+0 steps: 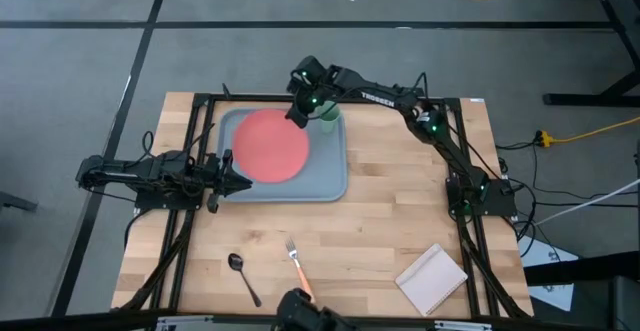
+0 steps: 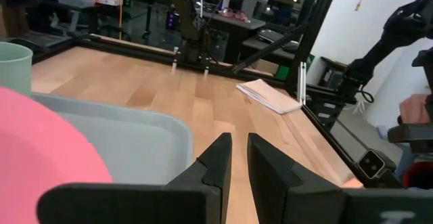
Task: Pick and place plate/cup/fork/spoon on tray
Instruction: Put the light pink plate on the gray tray to the bottom left of the green cup
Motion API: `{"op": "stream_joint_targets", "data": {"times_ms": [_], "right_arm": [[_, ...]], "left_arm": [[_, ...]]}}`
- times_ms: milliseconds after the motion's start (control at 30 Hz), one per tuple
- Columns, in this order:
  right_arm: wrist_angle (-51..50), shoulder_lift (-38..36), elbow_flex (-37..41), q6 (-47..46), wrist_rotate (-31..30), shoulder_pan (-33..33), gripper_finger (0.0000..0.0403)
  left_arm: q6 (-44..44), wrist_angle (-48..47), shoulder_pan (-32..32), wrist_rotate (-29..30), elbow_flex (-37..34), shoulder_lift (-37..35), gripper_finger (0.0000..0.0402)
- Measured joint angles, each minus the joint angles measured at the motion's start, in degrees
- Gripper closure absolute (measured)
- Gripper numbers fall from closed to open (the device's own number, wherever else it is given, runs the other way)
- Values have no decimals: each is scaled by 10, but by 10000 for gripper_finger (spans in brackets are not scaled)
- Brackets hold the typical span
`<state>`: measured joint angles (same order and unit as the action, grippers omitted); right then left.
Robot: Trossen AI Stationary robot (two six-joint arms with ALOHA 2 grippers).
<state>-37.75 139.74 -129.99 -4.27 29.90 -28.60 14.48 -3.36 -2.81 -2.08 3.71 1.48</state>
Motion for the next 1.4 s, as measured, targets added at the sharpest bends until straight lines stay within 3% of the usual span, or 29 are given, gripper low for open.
{"op": "stream_joint_targets", "data": {"times_ms": [200, 1133, 1400], "right_arm": [[-13, -1, 0, 2, -31, 7, 387], [7, -1, 0, 95, -36, 18, 379], [4, -1, 0, 92, -77, 19, 373]], "left_arm": [[0, -1, 0, 0, 0, 0, 360], [0, -1, 0, 1, 0, 0, 360], [0, -1, 0, 1, 0, 0, 360]]}}
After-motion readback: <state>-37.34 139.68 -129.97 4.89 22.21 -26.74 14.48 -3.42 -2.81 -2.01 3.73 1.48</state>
